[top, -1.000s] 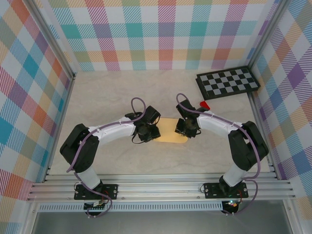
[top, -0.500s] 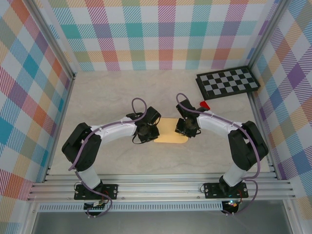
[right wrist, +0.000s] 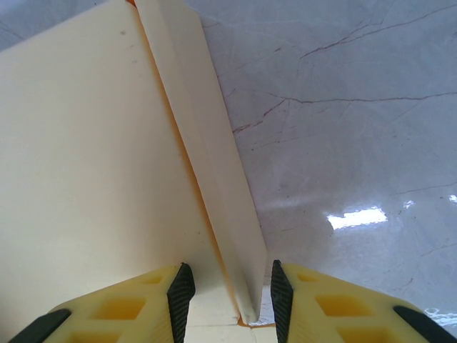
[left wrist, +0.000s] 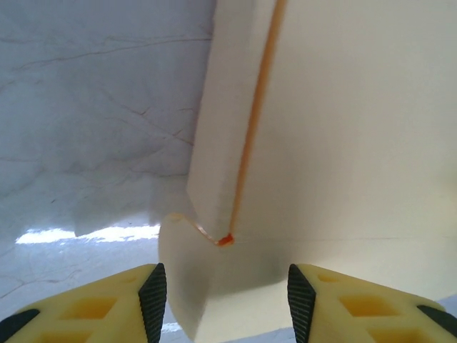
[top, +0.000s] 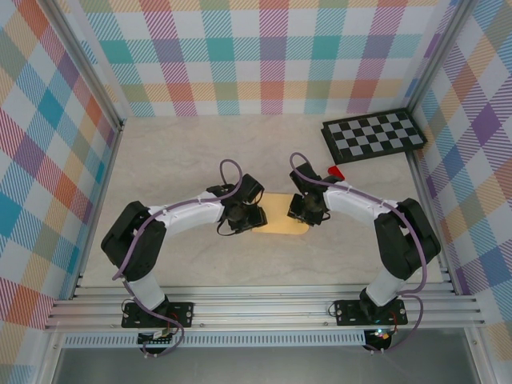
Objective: Fold the paper box
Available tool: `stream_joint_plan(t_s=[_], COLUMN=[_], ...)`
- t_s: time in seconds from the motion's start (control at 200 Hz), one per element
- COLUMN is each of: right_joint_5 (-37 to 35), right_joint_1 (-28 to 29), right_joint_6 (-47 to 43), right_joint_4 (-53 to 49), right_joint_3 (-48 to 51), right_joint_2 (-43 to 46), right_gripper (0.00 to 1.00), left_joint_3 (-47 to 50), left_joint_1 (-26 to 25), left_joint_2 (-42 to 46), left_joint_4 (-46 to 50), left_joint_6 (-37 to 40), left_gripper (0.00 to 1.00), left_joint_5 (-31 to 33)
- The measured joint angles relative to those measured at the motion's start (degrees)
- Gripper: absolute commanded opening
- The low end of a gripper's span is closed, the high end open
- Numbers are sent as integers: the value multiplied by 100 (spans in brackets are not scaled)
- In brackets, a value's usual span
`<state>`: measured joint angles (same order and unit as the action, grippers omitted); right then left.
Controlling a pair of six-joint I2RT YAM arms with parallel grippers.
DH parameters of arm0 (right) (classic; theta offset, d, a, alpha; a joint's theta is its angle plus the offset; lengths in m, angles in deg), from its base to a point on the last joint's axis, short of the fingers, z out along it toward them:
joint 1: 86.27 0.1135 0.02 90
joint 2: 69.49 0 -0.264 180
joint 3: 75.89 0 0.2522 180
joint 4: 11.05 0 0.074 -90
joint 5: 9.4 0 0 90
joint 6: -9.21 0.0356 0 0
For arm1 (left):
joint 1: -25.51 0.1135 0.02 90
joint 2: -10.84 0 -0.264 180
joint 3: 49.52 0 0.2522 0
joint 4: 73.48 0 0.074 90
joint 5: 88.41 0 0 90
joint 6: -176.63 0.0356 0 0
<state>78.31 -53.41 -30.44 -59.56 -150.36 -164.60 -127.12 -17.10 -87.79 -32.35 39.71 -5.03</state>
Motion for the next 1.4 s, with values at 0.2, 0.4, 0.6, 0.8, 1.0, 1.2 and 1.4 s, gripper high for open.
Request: stream_joint_plan(t_s=[0.2,0.4,0.6,0.8,1.0,1.2,1.4], right_joint_5=[28,15,-4,0,-7,0,55], right_joint_1=[-26,-50,-68,-68,-68,-68,-63], right_joint_6=[0,2,31,48,46,46,46], right_joint_4=[0,0,17,37,39,44,39], right_joint_3=[0,-2,-2,-4,-4,-7,-35], right_joint_2=[0,0,-26,-33,-33,-33,-50], right_gripper=[38,38,38,38,38,39,39], left_joint_3=[258,295,378,741,756,756,743], left_joint_1=[50,76,76,76,74,74,70], left_joint_2=[24,37,313,494,514,516,516], left_joint_4=[-387,-505,-527,-960,-973,-953,-782], left_joint_6=[11,-238,-662,-1239,-1388,-1344,-1130], left_gripper=[33,32,15,5,0,3,43], left_joint_5=[-323,-557,-592,-597,-527,-315,-138])
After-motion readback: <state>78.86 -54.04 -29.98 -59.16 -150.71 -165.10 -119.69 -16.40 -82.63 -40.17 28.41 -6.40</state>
